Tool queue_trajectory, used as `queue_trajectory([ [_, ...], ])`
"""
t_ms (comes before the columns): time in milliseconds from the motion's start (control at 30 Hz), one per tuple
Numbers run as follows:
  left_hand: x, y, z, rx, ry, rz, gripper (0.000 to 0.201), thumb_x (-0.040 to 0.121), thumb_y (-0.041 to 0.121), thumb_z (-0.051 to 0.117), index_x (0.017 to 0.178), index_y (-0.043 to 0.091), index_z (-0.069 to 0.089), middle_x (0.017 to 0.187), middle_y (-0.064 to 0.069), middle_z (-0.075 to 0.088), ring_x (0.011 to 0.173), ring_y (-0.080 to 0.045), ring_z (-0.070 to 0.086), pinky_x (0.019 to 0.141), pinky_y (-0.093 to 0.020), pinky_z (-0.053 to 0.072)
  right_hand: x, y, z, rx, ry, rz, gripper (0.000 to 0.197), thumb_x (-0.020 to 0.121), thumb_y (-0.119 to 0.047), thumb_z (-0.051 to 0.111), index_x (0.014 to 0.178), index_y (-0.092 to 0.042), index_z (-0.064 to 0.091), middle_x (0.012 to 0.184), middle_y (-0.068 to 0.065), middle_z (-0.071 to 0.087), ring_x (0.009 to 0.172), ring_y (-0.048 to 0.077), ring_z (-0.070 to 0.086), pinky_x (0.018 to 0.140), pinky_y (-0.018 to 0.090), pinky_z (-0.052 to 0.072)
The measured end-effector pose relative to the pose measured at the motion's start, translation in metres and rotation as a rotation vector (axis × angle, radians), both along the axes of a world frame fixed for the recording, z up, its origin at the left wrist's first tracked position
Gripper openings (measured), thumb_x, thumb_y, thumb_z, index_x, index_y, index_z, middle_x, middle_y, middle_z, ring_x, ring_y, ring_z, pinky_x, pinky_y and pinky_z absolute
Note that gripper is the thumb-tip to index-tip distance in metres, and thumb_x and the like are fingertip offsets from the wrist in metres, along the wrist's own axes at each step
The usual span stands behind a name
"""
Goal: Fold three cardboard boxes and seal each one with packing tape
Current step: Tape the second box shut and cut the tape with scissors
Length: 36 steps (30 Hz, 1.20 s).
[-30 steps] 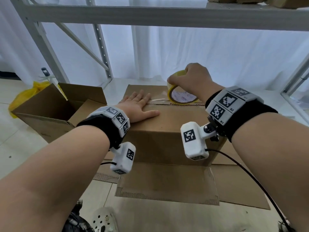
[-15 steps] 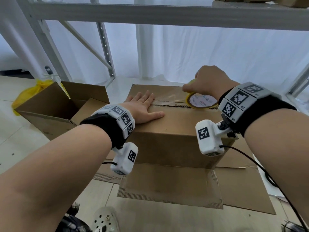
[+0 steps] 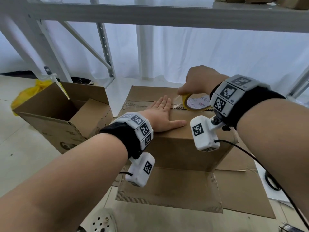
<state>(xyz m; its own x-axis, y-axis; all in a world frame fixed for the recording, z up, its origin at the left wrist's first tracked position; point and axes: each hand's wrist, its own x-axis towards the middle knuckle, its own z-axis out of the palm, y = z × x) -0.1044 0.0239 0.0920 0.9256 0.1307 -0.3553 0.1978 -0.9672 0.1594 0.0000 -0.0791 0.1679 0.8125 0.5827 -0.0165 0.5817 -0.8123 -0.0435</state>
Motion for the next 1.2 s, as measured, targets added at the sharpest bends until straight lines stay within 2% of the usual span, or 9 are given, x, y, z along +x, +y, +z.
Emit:
queue_trajectory([
  [300,-0.001,0.006,0.003,-0.006,-0.009,-0.024,0.098,0.086,0.076,0.027,0.15,0.018,-0.019,0.158,0.001,-0.022,0.145,-0.011,-0.016,0.115,-0.029,-0.009,0.005,-0.011,0.001,-0.13,-0.032,-0.027,0.044,0.083,-0.051,0.065,0.069,-0.011,0.051,0.071,0.003,0.055,0.063,0.017,0.05,0.055,0.028,0.037],
  [400,-0.008,0.028,0.003,0.03,-0.006,0.061,0.098,0.085,0.077,0.023,0.151,0.016,-0.016,0.157,-0.002,-0.024,0.145,-0.015,-0.017,0.117,-0.034,-0.008,0.004,-0.011,-0.003,-0.108,-0.045,-0.027,0.041,0.082,-0.051,0.065,0.073,-0.012,0.054,0.073,0.001,0.055,0.065,0.016,0.051,0.054,0.026,0.036],
  [600,-0.021,0.059,0.002,0.127,-0.008,0.255,0.107,0.079,0.083,0.02,0.151,0.01,-0.014,0.158,-0.007,-0.02,0.146,-0.018,-0.015,0.119,-0.036,-0.005,0.005,-0.018,-0.012,0.039,-0.114,-0.016,0.037,0.079,-0.046,0.064,0.094,-0.012,0.06,0.083,0.001,0.058,0.081,0.022,0.056,0.054,0.025,0.032],
  [700,-0.012,0.04,0.0,0.159,-0.003,0.256,0.107,0.079,0.084,0.015,0.151,0.01,-0.014,0.158,-0.007,-0.019,0.146,-0.018,-0.015,0.118,-0.038,-0.01,0.005,-0.024,-0.013,0.233,-0.134,0.011,0.033,0.081,-0.043,0.057,0.091,-0.012,0.06,0.088,0.003,0.06,0.086,0.022,0.056,0.064,0.03,0.04],
  [767,-0.006,0.023,-0.002,0.111,-0.017,0.182,0.103,0.081,0.082,0.017,0.151,0.012,-0.014,0.158,-0.005,-0.021,0.146,-0.016,-0.016,0.118,-0.037,-0.011,0.005,-0.029,-0.011,0.366,-0.116,0.008,0.03,0.082,-0.041,0.056,0.088,-0.012,0.061,0.087,0.001,0.06,0.087,0.021,0.055,0.069,0.032,0.041],
  [867,-0.001,0.013,-0.005,0.062,-0.074,0.106,0.1,0.083,0.08,0.019,0.152,0.014,-0.011,0.159,-0.002,-0.018,0.146,-0.014,-0.014,0.119,-0.037,-0.009,0.009,-0.039,-0.013,0.388,-0.091,-0.043,0.029,0.08,-0.045,0.059,0.082,-0.017,0.059,0.079,-0.003,0.056,0.083,0.019,0.051,0.076,0.035,0.042],
  [1000,-0.004,0.023,-0.008,0.067,-0.087,0.098,0.1,0.082,0.081,0.02,0.152,0.016,-0.008,0.16,0.001,-0.015,0.147,-0.012,-0.011,0.119,-0.038,-0.008,0.012,-0.044,-0.023,0.567,0.029,-0.102,0.041,0.076,-0.047,0.067,0.065,-0.012,0.05,0.062,0.0,0.044,0.062,0.017,0.043,0.055,0.031,0.032],
  [1100,-0.01,0.034,-0.008,0.074,-0.081,0.097,0.1,0.081,0.081,0.02,0.152,0.017,-0.008,0.159,0.001,-0.016,0.146,-0.011,-0.011,0.119,-0.039,-0.008,0.004,-0.032,-0.022,0.63,0.087,-0.096,0.04,0.074,-0.041,0.069,0.06,-0.013,0.044,0.059,0.0,0.038,0.058,0.017,0.039,0.054,0.03,0.029],
  [1200,-0.016,0.047,-0.007,0.086,-0.068,0.11,0.099,0.081,0.081,0.019,0.152,0.019,-0.009,0.159,0.002,-0.017,0.146,-0.011,-0.012,0.119,-0.038,-0.008,-0.006,-0.016,-0.022,0.57,0.098,-0.049,0.041,0.075,-0.04,0.068,0.058,-0.015,0.04,0.057,-0.002,0.037,0.055,0.014,0.037,0.051,0.028,0.027],
])
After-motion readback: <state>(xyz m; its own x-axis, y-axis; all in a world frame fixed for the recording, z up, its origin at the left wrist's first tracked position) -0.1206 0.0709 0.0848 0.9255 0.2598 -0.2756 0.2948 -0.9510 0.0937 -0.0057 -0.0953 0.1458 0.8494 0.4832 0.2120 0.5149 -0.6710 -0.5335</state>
